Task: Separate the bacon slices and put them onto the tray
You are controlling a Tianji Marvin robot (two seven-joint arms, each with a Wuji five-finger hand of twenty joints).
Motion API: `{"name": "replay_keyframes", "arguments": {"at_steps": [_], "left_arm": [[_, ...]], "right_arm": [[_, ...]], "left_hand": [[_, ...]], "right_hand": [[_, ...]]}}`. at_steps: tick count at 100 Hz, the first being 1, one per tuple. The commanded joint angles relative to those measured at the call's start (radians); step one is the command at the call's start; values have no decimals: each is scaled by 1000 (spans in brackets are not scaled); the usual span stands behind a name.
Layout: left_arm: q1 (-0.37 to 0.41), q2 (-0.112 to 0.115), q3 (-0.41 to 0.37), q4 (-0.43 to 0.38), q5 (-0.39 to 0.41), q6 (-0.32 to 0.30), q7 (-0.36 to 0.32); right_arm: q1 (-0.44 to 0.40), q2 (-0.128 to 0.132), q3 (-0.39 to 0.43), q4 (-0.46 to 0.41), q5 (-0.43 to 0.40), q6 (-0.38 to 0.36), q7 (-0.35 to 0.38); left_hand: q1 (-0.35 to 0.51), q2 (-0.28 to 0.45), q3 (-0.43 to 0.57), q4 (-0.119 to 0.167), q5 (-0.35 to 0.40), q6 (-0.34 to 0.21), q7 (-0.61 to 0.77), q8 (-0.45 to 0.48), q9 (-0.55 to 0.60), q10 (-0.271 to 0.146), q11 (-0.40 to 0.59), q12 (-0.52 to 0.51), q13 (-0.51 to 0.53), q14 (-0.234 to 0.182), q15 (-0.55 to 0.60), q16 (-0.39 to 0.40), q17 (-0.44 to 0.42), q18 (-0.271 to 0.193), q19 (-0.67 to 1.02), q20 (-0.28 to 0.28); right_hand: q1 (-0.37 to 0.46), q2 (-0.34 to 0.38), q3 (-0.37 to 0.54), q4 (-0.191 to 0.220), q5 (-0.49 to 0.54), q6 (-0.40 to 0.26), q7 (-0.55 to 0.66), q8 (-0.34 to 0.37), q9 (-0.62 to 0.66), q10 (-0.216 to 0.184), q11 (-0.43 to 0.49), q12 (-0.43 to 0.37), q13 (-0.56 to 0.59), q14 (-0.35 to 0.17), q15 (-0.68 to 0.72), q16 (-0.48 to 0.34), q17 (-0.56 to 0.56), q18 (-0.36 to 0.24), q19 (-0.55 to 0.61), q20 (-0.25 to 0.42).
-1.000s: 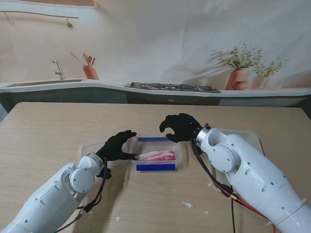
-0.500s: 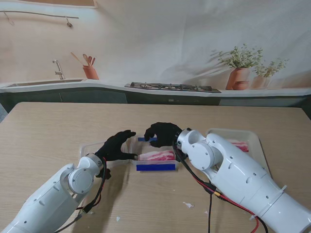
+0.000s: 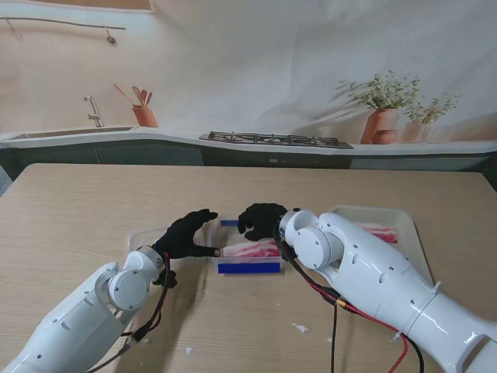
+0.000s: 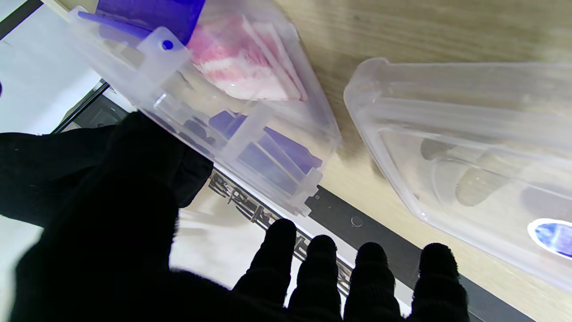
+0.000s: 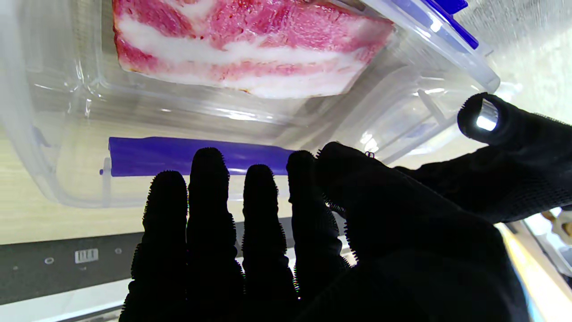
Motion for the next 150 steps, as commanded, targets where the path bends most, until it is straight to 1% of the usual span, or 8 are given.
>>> {"name": "replay_keyframes", "arguments": {"at_steps": [1, 49, 62, 87, 118, 133, 142, 150], "left_arm": [[4, -1, -2, -9, -1, -1, -15], [8, -1, -5, -12, -3, 0, -15], [8, -1, -5, -12, -4, 0, -15], [9, -1, -6, -12, -4, 0, -15], [9, -1, -6, -11, -5, 2, -15], [8, -2, -5, -11, -5, 1, -14], [8, -2, -6, -11, -6, 3, -13], [9, -2, -6, -12, -7, 5, -14]], "right_arm": [[11, -13, -14, 13, 6, 7, 14], [68, -31, -117, 68, 9, 45, 22], [92, -33, -159, 92, -19, 35, 19], [106, -42, -189, 111, -4, 45, 24], [101, -33, -184, 81, 20, 71, 65], [100, -28, -182, 70, 24, 77, 79], [92, -24, -170, 55, 21, 75, 80], [87, -19, -162, 42, 16, 75, 86]], "left_hand": [[-22, -26, 13, 29, 5, 5, -10, 0, 3, -29, 10, -12, -26, -29, -6, 17, -6, 9, -43, 3], [-21, -22, 13, 31, 7, 6, -11, 0, 3, -30, 10, -12, -26, -29, -6, 17, -7, 9, -43, 3], [-20, -20, 13, 31, 7, 5, -11, 0, 3, -30, 10, -12, -26, -28, -6, 17, -8, 9, -43, 3], [-20, -20, 11, 31, 7, 6, -11, 0, 3, -30, 10, -12, -26, -29, -6, 17, -8, 8, -43, 3], [-20, -19, 10, 31, 8, 5, -12, 0, 3, -30, 10, -12, -26, -28, -6, 17, -9, 8, -43, 2], [-20, -18, 10, 31, 7, 7, -12, 0, 2, -29, 9, -12, -26, -27, -6, 17, -9, 8, -43, 2], [-19, -18, 10, 31, 8, 5, -12, 0, 3, -30, 9, -12, -26, -27, -6, 17, -9, 8, -43, 2], [-21, -17, 10, 31, 9, 6, -11, 0, 3, -31, 10, -11, -26, -26, -6, 17, -9, 8, -43, 3]], "right_hand": [[17, 12, 6, 12, 0, 8, -5, -4, -3, 10, 32, 10, -25, 20, 21, 10, -14, -5, 32, 1], [35, 13, 31, 10, -10, 12, -10, -17, -24, 14, 46, 16, -59, 18, 29, 16, -45, -10, 27, 10], [-6, 17, 59, 68, -19, 25, -69, -4, -65, 16, 51, 15, -97, 13, 24, 15, -74, -18, 13, 16], [-64, 27, 20, 62, -45, 45, -98, 6, -104, 24, 40, 10, -146, 19, 12, 12, -119, -20, -5, 21], [-67, 63, -30, 72, 21, 43, -80, 42, -64, 36, 81, 23, -157, 28, 23, 15, -142, -11, -17, 39], [-39, 47, -54, 24, 42, 25, -32, 57, -54, 32, 108, 41, -162, 31, 26, 16, -149, -9, -25, 50], [-20, 34, -68, -2, 38, 18, 91, 16, -50, 28, 112, 66, -161, 29, 27, 15, -152, -7, -32, 60], [-7, 19, -75, -14, 67, 18, 157, 34, -42, 25, 117, 72, -160, 31, 27, 15, -155, -6, -35, 60]]}}
